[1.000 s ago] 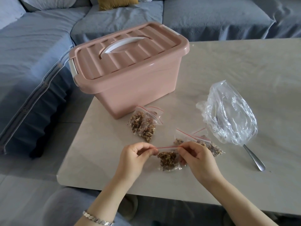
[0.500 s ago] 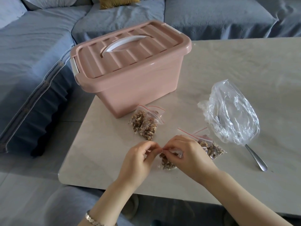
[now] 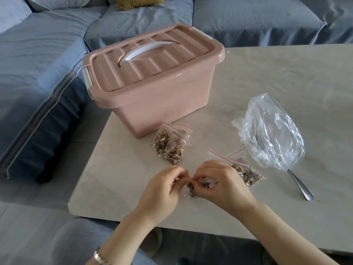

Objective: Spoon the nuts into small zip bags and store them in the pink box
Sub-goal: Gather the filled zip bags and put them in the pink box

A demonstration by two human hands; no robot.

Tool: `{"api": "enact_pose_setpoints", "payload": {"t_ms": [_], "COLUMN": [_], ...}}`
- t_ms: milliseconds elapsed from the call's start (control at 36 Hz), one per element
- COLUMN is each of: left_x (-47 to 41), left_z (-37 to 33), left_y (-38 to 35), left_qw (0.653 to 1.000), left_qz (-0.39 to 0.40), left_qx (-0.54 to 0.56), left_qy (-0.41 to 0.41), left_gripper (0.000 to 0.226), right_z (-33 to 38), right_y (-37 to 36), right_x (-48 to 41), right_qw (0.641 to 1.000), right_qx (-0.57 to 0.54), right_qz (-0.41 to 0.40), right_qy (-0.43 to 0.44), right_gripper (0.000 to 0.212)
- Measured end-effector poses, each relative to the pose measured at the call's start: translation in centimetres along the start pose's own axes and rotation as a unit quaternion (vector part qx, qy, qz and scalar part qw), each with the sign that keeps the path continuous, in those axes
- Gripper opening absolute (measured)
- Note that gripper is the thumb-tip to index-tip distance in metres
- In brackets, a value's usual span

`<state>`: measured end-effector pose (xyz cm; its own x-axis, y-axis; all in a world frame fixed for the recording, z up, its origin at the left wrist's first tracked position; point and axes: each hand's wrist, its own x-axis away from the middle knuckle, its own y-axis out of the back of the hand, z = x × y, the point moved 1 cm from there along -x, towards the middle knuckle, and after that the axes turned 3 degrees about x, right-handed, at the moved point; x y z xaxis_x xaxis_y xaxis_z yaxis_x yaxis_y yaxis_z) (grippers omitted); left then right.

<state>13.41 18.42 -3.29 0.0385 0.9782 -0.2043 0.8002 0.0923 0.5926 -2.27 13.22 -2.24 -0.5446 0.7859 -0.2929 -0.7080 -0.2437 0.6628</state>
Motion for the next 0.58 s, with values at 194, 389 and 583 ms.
{"api": "enact_pose_setpoints", "payload": {"t_ms": [194,389,583], "left_x": [0.3,1.2,0.7], "left_z": [0.4,1.2,1.0], "left_y": [0.6,1.2,1.4], "left_qw": [1.000,0.999,0.996], "left_qz": [-0.007,-0.023,-0.040], "left_qx": [0.021,0.035,0.056], "left_qy": [-0.005,0.018,0.056], "left_gripper": [0.006,0.011,0.012], "right_z": [-0.5,-1.0,-0.8], "right_y": [0.6,1.0,1.3], "right_x": [0.6,1.5,1.6], "right_qw": [1.000,0.999,0.992], "right_qx": [-0.003,-0.023,-0.055], "right_qz": [-0.025,-0.033,-0.021], "right_qy": [-0.005,-0.023,-0.110], "right_gripper": [0.012,0.013,0.008]}}
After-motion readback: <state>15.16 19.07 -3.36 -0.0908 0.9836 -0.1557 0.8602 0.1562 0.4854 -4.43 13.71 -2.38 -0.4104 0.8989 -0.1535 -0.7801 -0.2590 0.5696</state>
